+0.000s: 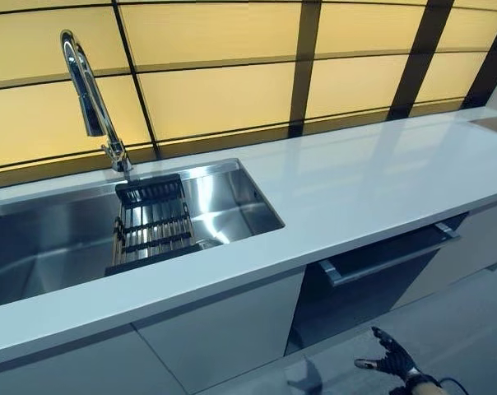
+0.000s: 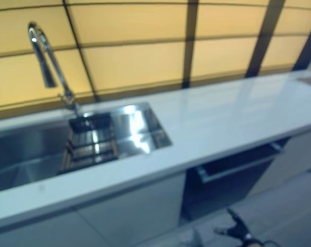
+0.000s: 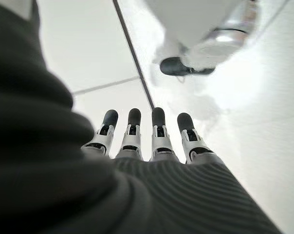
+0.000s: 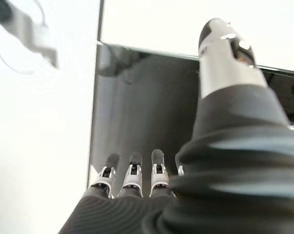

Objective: Take plates into dishwasher

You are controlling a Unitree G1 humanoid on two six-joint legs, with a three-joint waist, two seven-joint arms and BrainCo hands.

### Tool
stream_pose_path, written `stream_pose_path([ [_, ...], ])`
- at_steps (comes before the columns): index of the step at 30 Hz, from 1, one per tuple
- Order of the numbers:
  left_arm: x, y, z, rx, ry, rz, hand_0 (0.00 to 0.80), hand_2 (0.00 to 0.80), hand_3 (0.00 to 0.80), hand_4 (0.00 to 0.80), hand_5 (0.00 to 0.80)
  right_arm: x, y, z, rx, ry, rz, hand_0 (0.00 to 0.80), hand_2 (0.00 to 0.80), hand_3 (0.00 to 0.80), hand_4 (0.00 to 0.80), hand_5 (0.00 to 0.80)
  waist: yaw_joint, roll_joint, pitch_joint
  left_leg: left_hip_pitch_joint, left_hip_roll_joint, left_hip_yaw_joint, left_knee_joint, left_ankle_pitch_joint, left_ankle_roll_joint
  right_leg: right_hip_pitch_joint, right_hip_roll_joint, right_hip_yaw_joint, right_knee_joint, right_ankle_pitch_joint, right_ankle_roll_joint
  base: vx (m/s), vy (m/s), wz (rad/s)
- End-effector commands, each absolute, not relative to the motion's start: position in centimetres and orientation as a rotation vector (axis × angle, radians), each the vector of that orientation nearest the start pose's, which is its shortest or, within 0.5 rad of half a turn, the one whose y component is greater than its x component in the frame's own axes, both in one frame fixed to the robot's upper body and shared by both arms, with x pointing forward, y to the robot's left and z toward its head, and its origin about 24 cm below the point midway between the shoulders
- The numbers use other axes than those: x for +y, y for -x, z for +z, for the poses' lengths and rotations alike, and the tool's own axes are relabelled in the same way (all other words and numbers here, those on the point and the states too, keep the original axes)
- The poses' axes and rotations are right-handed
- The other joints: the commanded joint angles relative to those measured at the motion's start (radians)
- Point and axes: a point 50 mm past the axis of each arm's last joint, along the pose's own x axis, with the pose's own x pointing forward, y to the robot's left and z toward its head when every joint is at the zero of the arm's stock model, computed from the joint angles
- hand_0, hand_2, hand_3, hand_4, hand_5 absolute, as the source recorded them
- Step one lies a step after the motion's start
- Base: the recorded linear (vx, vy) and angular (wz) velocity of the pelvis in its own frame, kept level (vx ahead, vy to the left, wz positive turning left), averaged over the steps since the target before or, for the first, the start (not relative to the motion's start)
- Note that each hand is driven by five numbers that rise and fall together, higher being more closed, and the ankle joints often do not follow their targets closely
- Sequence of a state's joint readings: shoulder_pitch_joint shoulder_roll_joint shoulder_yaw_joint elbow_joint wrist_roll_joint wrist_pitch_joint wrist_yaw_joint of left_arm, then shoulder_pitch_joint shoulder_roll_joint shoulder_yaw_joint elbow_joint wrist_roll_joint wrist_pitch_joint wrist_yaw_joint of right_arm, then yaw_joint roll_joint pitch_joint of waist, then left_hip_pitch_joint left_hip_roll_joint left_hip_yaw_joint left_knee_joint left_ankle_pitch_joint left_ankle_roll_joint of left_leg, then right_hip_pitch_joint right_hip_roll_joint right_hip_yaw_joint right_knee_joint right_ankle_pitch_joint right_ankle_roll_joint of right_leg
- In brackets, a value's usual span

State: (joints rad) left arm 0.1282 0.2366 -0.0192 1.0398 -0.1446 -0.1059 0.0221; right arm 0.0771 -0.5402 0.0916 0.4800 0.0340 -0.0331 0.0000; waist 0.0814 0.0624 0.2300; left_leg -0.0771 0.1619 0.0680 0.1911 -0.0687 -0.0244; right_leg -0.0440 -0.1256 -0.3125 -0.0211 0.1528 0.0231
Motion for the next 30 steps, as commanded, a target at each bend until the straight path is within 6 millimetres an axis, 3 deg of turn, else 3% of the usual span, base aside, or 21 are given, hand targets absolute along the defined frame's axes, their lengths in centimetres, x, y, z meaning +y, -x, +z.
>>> stream_pose_path([
  [1, 27.5, -9.9, -13.5, 0.952, -0.140, 0.307, 0.000, 0.000, 0.000, 0.000, 0.000, -27.4, -21.4, -3.5, 0.430, 0.471, 0.029, 0.000, 0.000, 0.000, 0.000, 0.000, -0.016, -0.135, -0.035, -0.012, -0.046, 0.018, 0.160, 0.102, -0.062, 0.107, -0.003, -0.021, -0.036, -0.115, 0.002, -0.200, 0.169, 0.24],
  [8, 27.0, -9.3, -13.9, 0.966, -0.119, 0.284, 0.000, 0.000, 0.000, 0.000, 0.000, -27.4, -19.9, -5.4, 0.535, 0.521, 0.105, 0.000, 0.000, 0.000, 0.000, 0.000, -0.040, -0.124, -0.078, 0.096, -0.085, -0.036, 0.210, 0.061, -0.070, 0.053, -0.019, -0.023, -0.037, -0.076, 0.009, -0.189, 0.233, 0.46],
  [11, 26.5, -9.9, -13.9, 0.947, -0.119, 0.252, 0.000, 0.000, 0.000, 0.000, 0.000, -27.2, -19.7, -5.8, 0.555, 0.496, 0.093, 0.000, 0.000, 0.000, 0.000, 0.000, -0.057, -0.116, -0.082, 0.172, -0.077, -0.008, 0.104, -0.006, -0.052, 0.003, -0.054, -0.024, -0.006, -0.046, 0.044, -0.308, 0.405, 0.52],
  [12, 26.4, -10.5, -13.7, 0.933, -0.128, 0.237, 0.000, 0.000, 0.000, 0.000, 0.000, -27.0, -19.7, -6.1, 0.560, 0.482, 0.085, 0.000, 0.000, 0.000, 0.000, 0.000, -0.060, -0.120, -0.078, 0.215, -0.081, 0.002, 0.048, -0.074, -0.034, -0.027, -0.081, -0.021, 0.010, -0.016, 0.074, -0.321, 0.357, 0.46],
  [14, 26.4, -11.5, -13.3, 0.912, -0.149, 0.217, 0.000, 0.000, 0.000, 0.000, 0.000, -26.7, -19.8, -6.4, 0.560, 0.454, 0.068, 0.000, 0.000, 0.000, 0.000, 0.000, -0.060, -0.125, -0.067, 0.264, -0.094, 0.018, -0.035, -0.136, -0.017, -0.067, -0.116, -0.031, 0.023, 0.035, 0.121, -0.391, 0.378, 0.58],
  [17, 26.7, -12.3, -13.1, 0.921, -0.207, 0.196, 0.000, 0.000, 0.000, 0.000, 0.000, -26.1, -19.4, -6.9, 0.561, 0.414, 0.048, 0.000, 0.000, 0.000, 0.000, 0.000, -0.065, -0.150, -0.041, 0.262, -0.141, 0.008, -0.071, -0.155, 0.001, -0.104, -0.142, -0.027, -0.009, 0.116, 0.165, -0.434, 0.362, 0.62],
  [21, 27.9, -11.5, -13.3, 0.971, -0.255, 0.221, 0.000, 0.000, 0.000, 0.000, 0.000, -25.6, -19.3, -7.3, 0.576, 0.384, 0.078, 0.000, 0.000, 0.000, 0.000, 0.000, -0.072, -0.154, -0.025, 0.232, -0.167, -0.011, -0.084, -0.124, 0.021, -0.132, -0.119, -0.002, -0.051, 0.123, 0.166, -0.308, 0.256, 0.10],
  [23, 28.7, -11.0, -13.2, 0.993, -0.266, 0.238, 0.000, 0.000, 0.000, 0.000, 0.000, -25.3, -19.1, -7.6, 0.591, 0.372, 0.085, 0.000, 0.000, 0.000, 0.000, 0.000, -0.088, -0.157, -0.026, 0.217, -0.179, -0.043, -0.098, -0.102, 0.042, -0.153, -0.116, 0.091, 0.003, 0.132, 0.157, -0.217, 0.165, 0.01],
  [24, 29.1, -10.9, -13.2, 1.008, -0.280, 0.234, 0.000, 0.000, 0.000, 0.000, 0.000, -25.3, -18.8, -7.9, 0.607, 0.344, 0.070, 0.000, 0.000, 0.000, 0.000, 0.000, -0.096, -0.149, -0.031, 0.200, -0.178, -0.076, -0.113, -0.083, 0.057, -0.145, -0.098, 0.182, 0.053, 0.119, 0.144, -0.230, 0.121, 0.25],
  [26, 29.8, -10.9, -13.0, 1.029, -0.305, 0.213, 0.000, 0.000, 0.000, 0.000, 0.000, -25.4, -18.0, -8.6, 0.643, 0.309, 0.050, 0.000, 0.000, 0.000, 0.000, 0.000, -0.110, -0.144, -0.054, 0.170, -0.180, -0.127, -0.142, -0.047, 0.075, -0.123, -0.063, 0.298, 0.121, 0.084, 0.126, -0.249, 0.089, 0.67],
  [28, 30.2, -11.1, -12.8, 1.039, -0.311, 0.209, 0.000, 0.000, 0.000, 0.000, 0.000, -25.3, -17.2, -9.4, 0.683, 0.282, 0.037, 0.000, 0.000, 0.000, 0.000, 0.000, -0.109, -0.145, -0.082, 0.148, -0.185, -0.157, -0.174, -0.022, 0.090, -0.078, -0.026, 0.351, 0.146, 0.042, 0.118, -0.198, 0.035, 0.66],
  [30, 30.3, -11.2, -12.8, 1.044, -0.302, 0.216, 0.000, 0.000, 0.000, 0.000, 0.000, -25.3, -16.3, -10.3, 0.725, 0.267, 0.028, 0.000, 0.000, 0.000, 0.000, 0.000, -0.097, -0.149, -0.107, 0.135, -0.189, -0.172, -0.195, -0.001, 0.096, -0.030, 0.001, 0.360, 0.142, -0.005, 0.113, -0.146, 0.005, 0.38],
])
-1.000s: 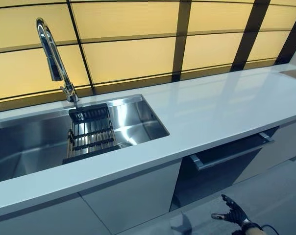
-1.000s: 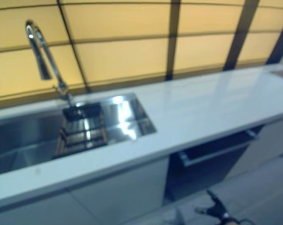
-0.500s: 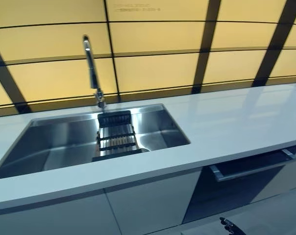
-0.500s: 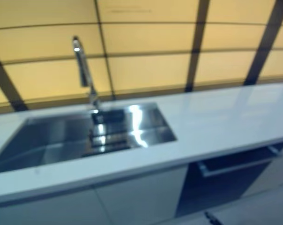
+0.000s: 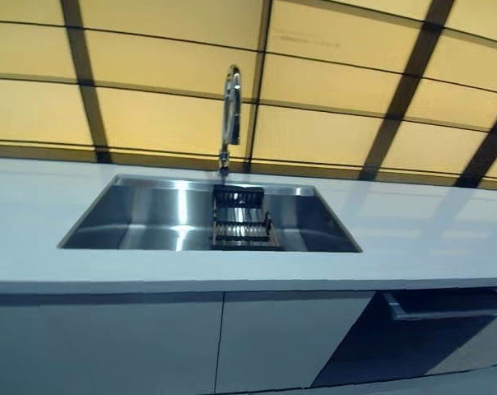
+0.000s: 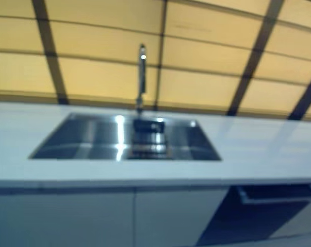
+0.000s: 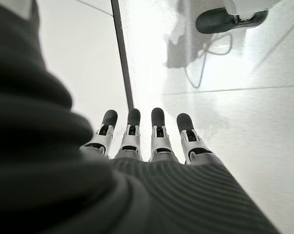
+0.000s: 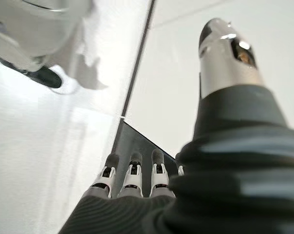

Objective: Take plates into dishwasher

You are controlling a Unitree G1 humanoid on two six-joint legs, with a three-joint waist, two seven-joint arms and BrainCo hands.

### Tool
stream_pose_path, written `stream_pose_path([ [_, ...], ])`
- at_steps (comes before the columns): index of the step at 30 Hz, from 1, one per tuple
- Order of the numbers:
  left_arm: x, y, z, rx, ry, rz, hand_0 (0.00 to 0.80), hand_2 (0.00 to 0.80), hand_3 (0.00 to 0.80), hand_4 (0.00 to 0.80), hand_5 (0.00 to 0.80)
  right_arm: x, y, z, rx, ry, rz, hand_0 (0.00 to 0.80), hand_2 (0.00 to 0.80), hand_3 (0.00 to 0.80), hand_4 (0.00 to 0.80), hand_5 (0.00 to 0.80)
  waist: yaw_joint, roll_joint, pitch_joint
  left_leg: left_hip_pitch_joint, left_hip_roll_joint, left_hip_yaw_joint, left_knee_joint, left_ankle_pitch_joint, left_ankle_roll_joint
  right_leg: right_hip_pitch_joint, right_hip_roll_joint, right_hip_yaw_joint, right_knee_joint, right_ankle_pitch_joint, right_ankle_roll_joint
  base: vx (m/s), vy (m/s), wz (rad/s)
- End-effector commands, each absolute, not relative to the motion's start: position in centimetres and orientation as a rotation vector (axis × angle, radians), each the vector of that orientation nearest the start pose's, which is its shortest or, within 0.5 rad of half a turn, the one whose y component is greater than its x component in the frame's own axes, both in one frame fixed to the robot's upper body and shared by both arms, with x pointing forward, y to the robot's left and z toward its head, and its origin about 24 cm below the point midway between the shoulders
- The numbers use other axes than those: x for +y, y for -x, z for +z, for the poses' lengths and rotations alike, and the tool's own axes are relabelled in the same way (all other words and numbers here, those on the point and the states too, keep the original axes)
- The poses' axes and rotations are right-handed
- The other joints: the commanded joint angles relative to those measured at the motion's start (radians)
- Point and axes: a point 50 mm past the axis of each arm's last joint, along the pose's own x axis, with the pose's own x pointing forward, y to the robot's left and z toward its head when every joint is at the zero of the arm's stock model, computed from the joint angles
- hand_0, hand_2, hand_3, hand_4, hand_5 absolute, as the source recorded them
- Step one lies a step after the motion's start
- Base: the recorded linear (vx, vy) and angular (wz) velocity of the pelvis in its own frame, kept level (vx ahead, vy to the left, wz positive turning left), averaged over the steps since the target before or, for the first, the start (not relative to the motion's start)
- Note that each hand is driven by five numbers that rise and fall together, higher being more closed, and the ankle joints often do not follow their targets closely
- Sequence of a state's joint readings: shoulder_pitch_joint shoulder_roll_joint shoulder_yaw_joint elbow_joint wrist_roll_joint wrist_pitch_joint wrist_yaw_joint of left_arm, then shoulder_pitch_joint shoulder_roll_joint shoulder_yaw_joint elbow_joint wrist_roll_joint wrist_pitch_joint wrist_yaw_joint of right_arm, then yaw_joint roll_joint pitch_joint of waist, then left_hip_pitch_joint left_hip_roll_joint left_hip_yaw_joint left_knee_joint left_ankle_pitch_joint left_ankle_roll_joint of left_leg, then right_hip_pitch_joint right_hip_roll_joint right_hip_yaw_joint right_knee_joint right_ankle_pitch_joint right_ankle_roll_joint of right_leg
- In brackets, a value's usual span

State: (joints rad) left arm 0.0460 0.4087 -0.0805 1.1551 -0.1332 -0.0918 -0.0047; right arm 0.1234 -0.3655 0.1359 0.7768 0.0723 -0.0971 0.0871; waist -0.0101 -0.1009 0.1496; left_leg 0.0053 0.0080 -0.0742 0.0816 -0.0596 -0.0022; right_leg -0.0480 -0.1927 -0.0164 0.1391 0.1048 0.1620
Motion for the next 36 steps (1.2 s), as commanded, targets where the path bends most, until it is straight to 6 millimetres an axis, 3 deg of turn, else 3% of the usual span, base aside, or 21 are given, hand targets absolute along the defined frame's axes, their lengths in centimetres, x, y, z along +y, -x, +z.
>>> stream_pose_path([
  [1, 30.2, -11.2, -12.9, 1.045, -0.293, 0.211, 0.000, 0.000, 0.000, 0.000, 0.000, -25.4, -16.0, -10.7, 0.747, 0.253, 0.020, 0.000, 0.000, 0.000, 0.000, 0.000, 0.004, 0.012, -0.037, 0.050, -0.037, -0.033, -0.095, -0.002, 0.076, -0.003, 0.081, 0.057, -0.030, 0.017, -0.029, -0.134, -0.021, 0.21],
  [5, 29.4, -11.0, -13.2, 1.034, -0.243, 0.199, 0.000, 0.000, 0.000, 0.000, 0.000, -25.1, -15.3, -11.8, 0.817, 0.237, 0.045, 0.000, 0.000, 0.000, 0.000, 0.000, 0.044, 0.003, -0.064, 0.055, -0.039, -0.014, -0.129, 0.019, 0.064, 0.063, 0.102, -0.006, -0.126, -0.036, -0.049, -0.141, -0.083, -0.06],
  [8, 28.6, -11.3, -13.4, 1.019, -0.210, 0.182, 0.000, 0.000, 0.000, 0.000, 0.000, -24.7, -14.8, -12.5, 0.861, 0.248, 0.091, 0.000, 0.000, 0.000, 0.000, 0.000, 0.056, 0.009, -0.075, 0.051, -0.038, -0.001, -0.145, 0.033, 0.051, 0.076, 0.115, -0.021, -0.166, -0.039, -0.061, -0.146, -0.145, -0.15],
  [14, 26.8, -11.9, -13.9, 1.017, -0.170, 0.114, 0.000, 0.000, 0.000, 0.000, 0.000, -24.3, -13.8, -13.4, 0.942, 0.227, 0.106, 0.000, 0.000, 0.000, 0.000, 0.000, 0.052, 0.028, -0.081, 0.051, -0.021, 0.015, -0.158, 0.062, 0.023, 0.092, 0.138, -0.052, -0.184, -0.053, -0.087, -0.110, -0.157, 0.03],
  [17, 25.3, -11.7, -14.5, 1.029, -0.176, 0.056, 0.000, 0.000, 0.000, 0.000, 0.000, -24.3, -12.6, -14.2, 1.019, 0.191, 0.070, 0.000, 0.000, 0.000, 0.000, 0.000, 0.047, 0.040, -0.079, 0.043, 0.001, 0.044, -0.159, 0.083, 0.000, 0.108, 0.152, -0.080, -0.194, -0.065, -0.101, -0.113, -0.109, 0.12],
  [21, 24.9, -11.8, -14.6, 1.045, -0.202, 0.047, 0.000, 0.000, 0.000, 0.000, 0.000, -25.1, -11.1, -14.8, 1.089, 0.130, -0.032, 0.000, 0.000, 0.000, 0.000, 0.000, 0.041, 0.057, -0.070, 0.027, 0.017, 0.063, -0.159, 0.105, -0.019, 0.119, 0.158, -0.102, -0.204, -0.071, -0.110, -0.104, -0.055, 0.11],
  [26, 25.2, -11.2, -14.8, 1.054, -0.236, 0.100, 0.000, 0.000, 0.000, 0.000, 0.000, -25.8, -10.2, -14.9, 1.102, 0.082, -0.105, 0.000, 0.000, 0.000, 0.000, 0.000, 0.031, 0.069, -0.066, 0.031, 0.017, 0.059, -0.154, 0.109, -0.026, 0.133, 0.160, -0.104, -0.205, -0.077, -0.118, -0.052, -0.004, 0.08],
  [36, 25.4, -10.3, -14.9, 1.064, -0.197, 0.139, 0.000, 0.000, 0.000, 0.000, 0.000, -25.4, -10.6, -14.8, 1.065, 0.092, -0.061, 0.000, 0.000, 0.000, 0.000, 0.000, 0.024, 0.075, -0.067, 0.045, 0.014, 0.058, -0.150, 0.104, -0.024, 0.140, 0.163, -0.091, -0.210, -0.077, -0.122, -0.023, 0.019, 0.00],
])
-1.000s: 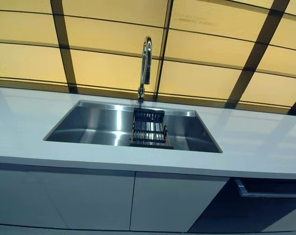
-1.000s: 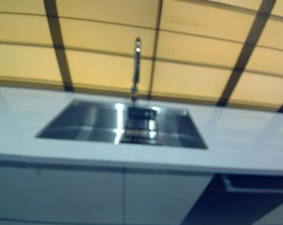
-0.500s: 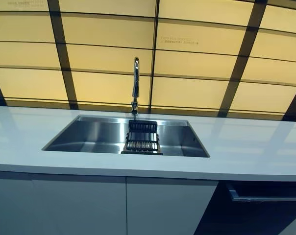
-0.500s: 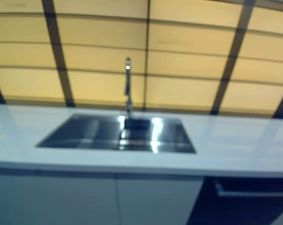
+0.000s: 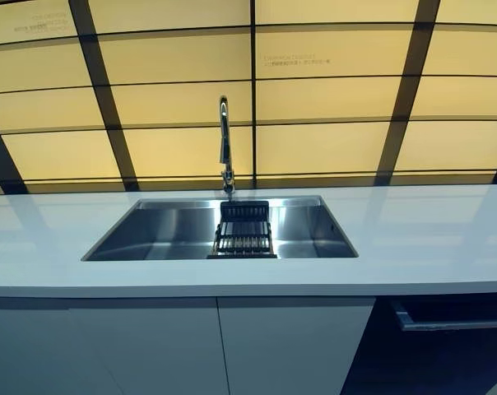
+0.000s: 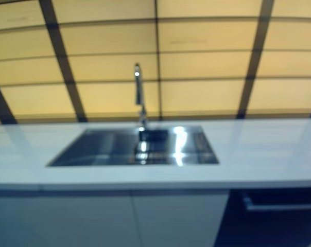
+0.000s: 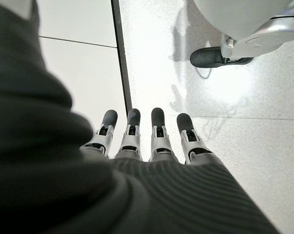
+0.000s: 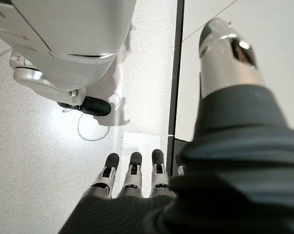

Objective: Take plates into dishwasher

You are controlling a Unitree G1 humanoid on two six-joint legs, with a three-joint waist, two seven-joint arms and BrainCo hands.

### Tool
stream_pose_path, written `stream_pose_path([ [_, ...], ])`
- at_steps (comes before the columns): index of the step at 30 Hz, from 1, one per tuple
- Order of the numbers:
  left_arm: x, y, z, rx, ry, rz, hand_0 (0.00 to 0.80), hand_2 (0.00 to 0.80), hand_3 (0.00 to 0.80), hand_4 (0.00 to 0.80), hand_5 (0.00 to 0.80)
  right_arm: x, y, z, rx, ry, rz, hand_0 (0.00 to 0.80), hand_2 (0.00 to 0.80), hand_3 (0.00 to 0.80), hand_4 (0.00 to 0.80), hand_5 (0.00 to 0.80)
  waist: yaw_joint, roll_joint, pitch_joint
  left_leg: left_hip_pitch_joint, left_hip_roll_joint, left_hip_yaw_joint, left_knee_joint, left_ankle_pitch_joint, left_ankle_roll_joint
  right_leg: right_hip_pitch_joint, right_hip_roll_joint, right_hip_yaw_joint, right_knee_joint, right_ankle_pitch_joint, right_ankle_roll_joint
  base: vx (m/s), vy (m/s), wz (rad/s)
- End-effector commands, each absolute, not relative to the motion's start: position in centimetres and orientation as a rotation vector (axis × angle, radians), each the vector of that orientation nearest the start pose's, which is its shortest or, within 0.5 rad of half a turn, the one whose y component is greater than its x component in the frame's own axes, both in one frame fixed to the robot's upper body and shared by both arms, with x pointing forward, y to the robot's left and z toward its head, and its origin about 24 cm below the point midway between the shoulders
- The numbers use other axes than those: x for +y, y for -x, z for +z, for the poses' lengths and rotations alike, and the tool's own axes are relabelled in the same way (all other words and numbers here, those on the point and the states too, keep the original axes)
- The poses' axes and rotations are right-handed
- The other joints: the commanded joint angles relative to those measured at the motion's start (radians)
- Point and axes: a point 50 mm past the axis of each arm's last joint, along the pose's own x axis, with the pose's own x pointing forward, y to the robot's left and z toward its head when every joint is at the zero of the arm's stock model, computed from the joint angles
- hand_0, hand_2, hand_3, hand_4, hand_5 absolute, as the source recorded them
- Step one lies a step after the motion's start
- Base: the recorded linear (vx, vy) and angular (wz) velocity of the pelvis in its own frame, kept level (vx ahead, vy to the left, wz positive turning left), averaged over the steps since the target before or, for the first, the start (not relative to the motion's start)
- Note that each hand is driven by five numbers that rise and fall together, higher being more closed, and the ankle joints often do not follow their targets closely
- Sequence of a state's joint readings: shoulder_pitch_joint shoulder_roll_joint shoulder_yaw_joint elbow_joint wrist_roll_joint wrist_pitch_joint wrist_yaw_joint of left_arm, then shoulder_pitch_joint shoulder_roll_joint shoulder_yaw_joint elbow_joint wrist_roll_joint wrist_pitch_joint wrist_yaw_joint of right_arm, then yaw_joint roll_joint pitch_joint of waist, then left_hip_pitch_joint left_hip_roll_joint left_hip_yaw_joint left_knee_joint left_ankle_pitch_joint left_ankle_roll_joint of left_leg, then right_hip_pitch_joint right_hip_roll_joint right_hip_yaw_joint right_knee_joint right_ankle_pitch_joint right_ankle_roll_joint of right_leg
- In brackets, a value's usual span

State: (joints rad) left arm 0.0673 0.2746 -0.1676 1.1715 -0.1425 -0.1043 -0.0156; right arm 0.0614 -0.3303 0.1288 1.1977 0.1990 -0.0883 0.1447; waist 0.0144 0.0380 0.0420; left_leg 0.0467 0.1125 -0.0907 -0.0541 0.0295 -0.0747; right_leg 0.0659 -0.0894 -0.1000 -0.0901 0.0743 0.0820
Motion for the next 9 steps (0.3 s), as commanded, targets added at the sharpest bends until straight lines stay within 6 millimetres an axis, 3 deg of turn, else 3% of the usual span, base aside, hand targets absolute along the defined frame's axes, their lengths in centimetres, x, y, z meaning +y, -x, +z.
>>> stream_pose_path([
  [1, 25.36, -10.29, -14.94, 1.061, -0.194, 0.136, 0.000, 0.000, 0.000, 0.000, 0.000, -25.27, -10.67, -14.83, 1.064, 0.091, -0.060, 0.000, 0.000, 0.000, 0.000, 0.000, -0.001, -0.063, 0.040, 0.004, -0.091, 0.074, -0.016, 0.015, 0.049, 0.026, 0.059, -0.007, 0.019, -0.046, -0.041, 0.000, 0.000, 0.00],
  [9, 24.98, -10.47, -15.02, 1.055, -0.201, 0.129, 0.000, 0.000, 0.000, 0.000, 0.000, -24.78, -10.64, -15.00, 1.072, 0.083, -0.048, 0.000, 0.000, 0.000, 0.000, 0.000, -0.004, -0.063, 0.030, 0.012, -0.092, 0.079, -0.031, 0.016, 0.052, 0.028, 0.059, -0.007, 0.014, -0.044, -0.037, 0.000, 0.000, 0.00],
])
